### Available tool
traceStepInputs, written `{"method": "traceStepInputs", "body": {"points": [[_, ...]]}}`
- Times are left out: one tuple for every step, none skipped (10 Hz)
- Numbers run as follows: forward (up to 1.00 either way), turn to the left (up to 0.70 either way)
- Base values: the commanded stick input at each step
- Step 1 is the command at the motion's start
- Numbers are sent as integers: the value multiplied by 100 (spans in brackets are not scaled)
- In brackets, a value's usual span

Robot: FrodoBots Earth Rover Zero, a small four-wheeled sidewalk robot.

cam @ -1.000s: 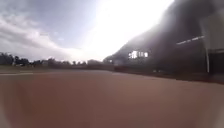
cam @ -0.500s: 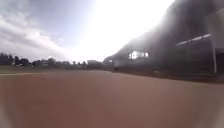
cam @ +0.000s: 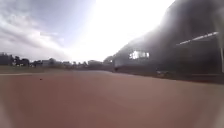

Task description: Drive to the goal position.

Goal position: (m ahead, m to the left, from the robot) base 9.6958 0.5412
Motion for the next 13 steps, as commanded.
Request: {"method": "traceStepInputs", "body": {"points": [[70,0],[70,0],[70,0],[70,0],[70,0],[70,0],[70,0],[70,0],[70,0],[70,0],[70,0],[70,0],[70,0]]}}
